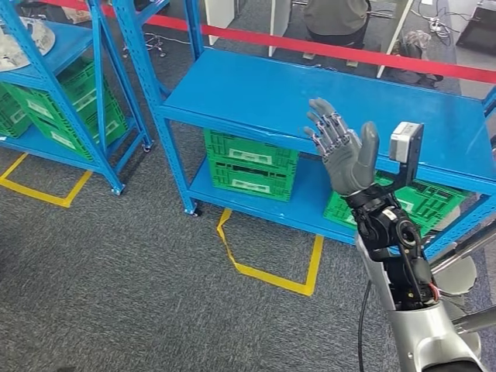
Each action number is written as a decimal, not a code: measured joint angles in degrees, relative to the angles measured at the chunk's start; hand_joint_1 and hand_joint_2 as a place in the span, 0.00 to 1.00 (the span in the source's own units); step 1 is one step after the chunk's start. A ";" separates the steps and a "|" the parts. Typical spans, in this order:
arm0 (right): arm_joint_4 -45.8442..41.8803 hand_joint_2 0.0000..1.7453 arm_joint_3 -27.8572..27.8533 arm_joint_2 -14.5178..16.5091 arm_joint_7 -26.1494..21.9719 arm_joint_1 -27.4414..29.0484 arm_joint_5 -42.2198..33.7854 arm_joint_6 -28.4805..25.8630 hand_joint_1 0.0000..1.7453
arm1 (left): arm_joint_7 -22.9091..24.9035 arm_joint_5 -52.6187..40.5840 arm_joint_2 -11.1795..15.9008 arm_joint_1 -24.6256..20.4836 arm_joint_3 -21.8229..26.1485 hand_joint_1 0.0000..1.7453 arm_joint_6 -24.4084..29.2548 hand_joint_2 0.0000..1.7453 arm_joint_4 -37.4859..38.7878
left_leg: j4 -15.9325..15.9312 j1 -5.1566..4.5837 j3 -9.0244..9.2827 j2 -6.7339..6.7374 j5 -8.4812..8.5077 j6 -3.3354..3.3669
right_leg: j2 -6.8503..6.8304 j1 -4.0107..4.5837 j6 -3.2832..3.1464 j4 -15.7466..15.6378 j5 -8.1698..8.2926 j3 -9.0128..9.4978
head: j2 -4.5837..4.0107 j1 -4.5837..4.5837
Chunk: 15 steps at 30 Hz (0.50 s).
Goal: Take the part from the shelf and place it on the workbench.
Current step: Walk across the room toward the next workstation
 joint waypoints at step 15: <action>-0.89 0.00 -0.28 0.00 0.60 1.10 -0.02 -0.38 0.00 | 0.01 -0.44 -0.01 -0.52 -0.01 0.00 0.00 0.00 0.00 | 3.88 -0.40 -4.13 -5.82 0.99 0.05 | 7.58 0.87 -2.78 -2.47 -0.55 1.83 | 0.00 -3.05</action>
